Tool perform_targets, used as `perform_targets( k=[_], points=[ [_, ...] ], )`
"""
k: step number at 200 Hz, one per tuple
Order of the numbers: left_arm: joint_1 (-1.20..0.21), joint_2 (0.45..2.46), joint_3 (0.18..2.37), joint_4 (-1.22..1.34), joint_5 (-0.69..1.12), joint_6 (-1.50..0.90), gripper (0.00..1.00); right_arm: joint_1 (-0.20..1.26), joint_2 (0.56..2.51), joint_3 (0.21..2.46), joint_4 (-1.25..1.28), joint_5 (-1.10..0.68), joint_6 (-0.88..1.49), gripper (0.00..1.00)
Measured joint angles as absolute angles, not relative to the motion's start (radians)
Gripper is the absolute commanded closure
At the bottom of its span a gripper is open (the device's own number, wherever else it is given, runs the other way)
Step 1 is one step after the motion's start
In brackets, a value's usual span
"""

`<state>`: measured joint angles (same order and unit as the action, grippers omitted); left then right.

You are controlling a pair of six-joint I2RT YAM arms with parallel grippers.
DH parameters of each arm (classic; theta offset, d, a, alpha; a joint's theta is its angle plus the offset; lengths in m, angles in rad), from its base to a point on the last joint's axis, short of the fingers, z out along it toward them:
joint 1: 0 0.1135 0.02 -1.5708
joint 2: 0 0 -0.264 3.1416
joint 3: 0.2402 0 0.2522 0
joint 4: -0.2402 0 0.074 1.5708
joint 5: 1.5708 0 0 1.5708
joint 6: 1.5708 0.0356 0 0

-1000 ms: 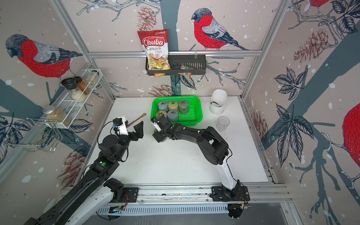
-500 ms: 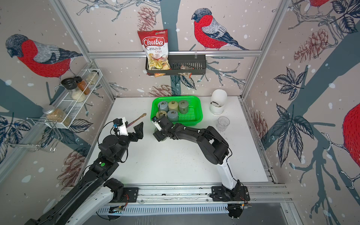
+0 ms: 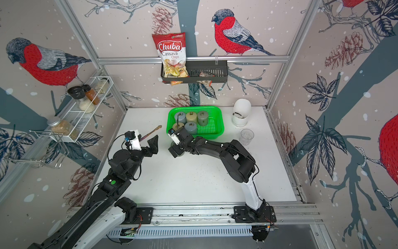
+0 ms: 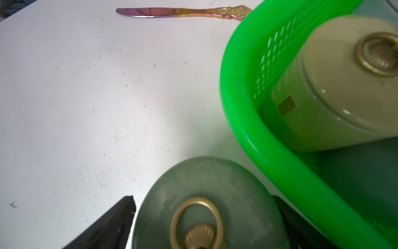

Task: Take the tea canister out of the basket
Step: Place the tea canister at the center of the board.

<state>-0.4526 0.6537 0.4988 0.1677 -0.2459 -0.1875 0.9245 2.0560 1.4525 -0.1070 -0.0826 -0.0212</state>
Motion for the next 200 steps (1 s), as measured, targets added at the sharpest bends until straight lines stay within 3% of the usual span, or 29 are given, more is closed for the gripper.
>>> perform_targets(
  k=[86,134,171,200],
  points=[
    [-0.449,0.679,0.526,0.145,-0.253,-0.237,0.04,0.909,1.873,1.375,-0.105,-0.089,-0.02,0.0],
    [-0.363,0.729,0.552,0.125,-0.253,-0.335,0.04,0.754,1.708,1.322,-0.044,-0.087,0.057,0.0],
    [-0.38,0.928,0.7,0.057,-0.086,-0.307,0.03,0.671,1.783,1.457,-0.134,-0.087,0.041,0.0],
    [-0.409,0.96,0.699,0.043,0.005,-0.281,0.04,0.631,1.861,1.541,-0.236,-0.078,-0.004,0.0]
  ],
)
